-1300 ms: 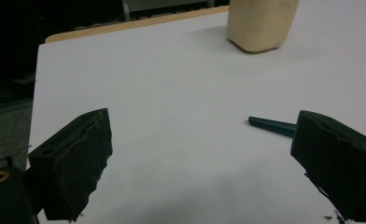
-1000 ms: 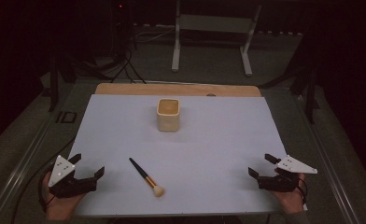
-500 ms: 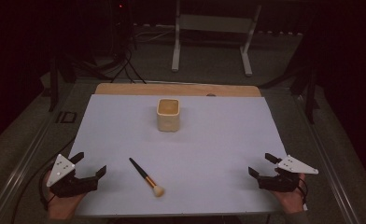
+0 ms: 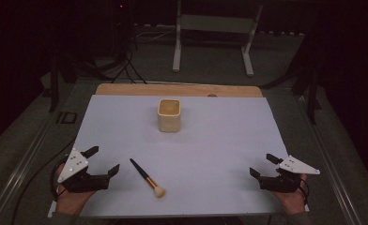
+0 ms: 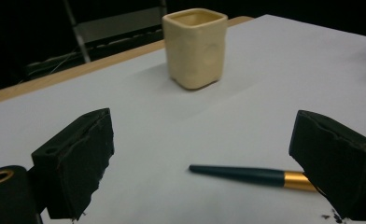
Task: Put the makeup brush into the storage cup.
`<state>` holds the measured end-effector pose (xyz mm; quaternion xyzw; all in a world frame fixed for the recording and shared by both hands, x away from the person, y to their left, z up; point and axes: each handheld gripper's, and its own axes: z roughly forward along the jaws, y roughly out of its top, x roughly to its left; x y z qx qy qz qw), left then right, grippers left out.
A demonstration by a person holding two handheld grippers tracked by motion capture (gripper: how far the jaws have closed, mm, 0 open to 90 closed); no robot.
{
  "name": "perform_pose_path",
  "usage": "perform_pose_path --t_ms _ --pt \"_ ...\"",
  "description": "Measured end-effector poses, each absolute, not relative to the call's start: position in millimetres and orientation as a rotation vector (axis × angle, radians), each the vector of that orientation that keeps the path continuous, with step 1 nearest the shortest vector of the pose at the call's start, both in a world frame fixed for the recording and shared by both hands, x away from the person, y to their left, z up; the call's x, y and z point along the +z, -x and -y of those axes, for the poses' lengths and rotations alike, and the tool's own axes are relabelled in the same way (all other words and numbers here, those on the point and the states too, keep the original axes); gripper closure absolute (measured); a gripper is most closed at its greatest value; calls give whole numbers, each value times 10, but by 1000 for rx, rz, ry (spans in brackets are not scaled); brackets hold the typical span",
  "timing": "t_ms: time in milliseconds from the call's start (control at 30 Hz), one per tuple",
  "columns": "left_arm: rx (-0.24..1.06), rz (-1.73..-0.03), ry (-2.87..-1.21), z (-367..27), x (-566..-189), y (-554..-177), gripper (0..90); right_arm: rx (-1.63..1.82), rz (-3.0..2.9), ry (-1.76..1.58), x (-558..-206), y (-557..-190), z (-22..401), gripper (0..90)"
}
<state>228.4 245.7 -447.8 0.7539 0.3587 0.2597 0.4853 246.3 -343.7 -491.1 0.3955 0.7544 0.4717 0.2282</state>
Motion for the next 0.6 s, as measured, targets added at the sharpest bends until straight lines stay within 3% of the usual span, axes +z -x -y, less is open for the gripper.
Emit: perform_pose_path --t_ms 600 --pt "569 -758 -1855 -1910 -4482 -2556 79 1320 -2068 -1087 -4890 -2457 3469 106"
